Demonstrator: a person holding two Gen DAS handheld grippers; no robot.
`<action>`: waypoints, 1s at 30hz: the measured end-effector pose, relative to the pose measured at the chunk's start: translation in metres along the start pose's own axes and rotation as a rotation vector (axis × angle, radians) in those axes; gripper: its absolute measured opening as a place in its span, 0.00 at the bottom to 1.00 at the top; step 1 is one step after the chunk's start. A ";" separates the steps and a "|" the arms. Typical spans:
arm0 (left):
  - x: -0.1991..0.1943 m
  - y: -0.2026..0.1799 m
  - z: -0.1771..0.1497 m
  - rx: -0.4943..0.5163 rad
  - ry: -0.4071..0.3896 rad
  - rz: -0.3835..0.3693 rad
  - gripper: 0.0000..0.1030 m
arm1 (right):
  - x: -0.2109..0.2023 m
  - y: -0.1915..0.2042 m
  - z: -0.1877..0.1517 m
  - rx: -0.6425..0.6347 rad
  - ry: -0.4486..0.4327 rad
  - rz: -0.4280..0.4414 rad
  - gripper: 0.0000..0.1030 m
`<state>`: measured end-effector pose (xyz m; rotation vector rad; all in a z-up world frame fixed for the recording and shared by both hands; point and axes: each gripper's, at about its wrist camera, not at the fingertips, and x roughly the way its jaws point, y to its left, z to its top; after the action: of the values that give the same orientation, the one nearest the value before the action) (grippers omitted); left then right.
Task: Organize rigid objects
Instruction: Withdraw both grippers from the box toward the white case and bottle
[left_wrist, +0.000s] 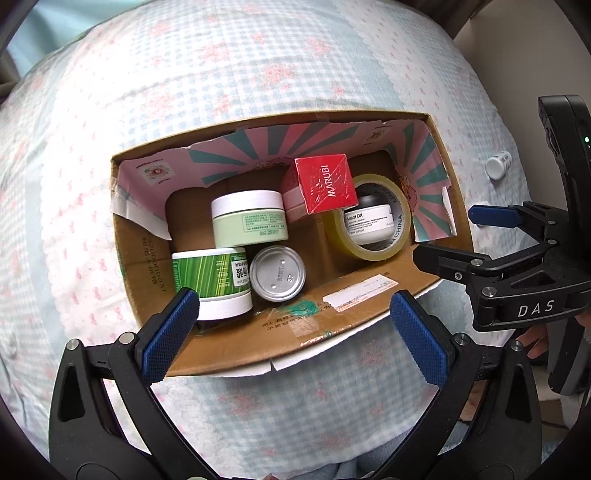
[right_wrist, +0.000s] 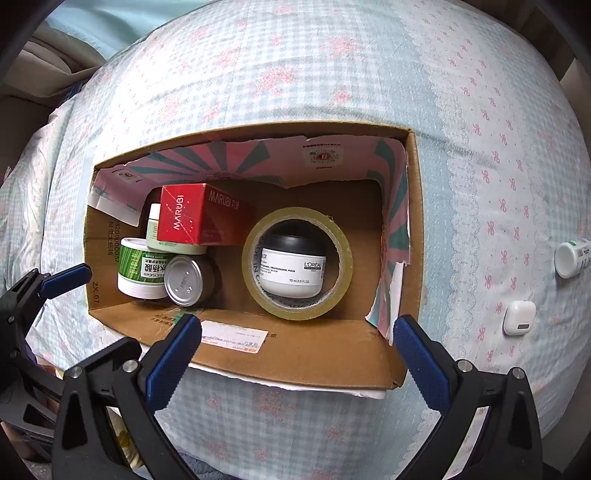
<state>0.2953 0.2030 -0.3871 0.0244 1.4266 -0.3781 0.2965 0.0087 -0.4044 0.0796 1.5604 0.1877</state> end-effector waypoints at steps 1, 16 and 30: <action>-0.005 -0.001 -0.001 0.000 -0.010 0.004 1.00 | -0.005 0.003 0.001 -0.005 -0.006 -0.002 1.00; -0.078 -0.009 -0.042 0.010 -0.094 0.058 1.00 | -0.077 0.031 -0.043 -0.032 -0.115 -0.040 1.00; -0.103 -0.074 -0.076 0.063 -0.081 -0.019 1.00 | -0.153 -0.050 -0.132 0.291 -0.157 -0.075 1.00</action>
<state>0.1932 0.1767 -0.2841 0.0461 1.3356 -0.4348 0.1679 -0.0758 -0.2633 0.2584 1.4219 -0.1042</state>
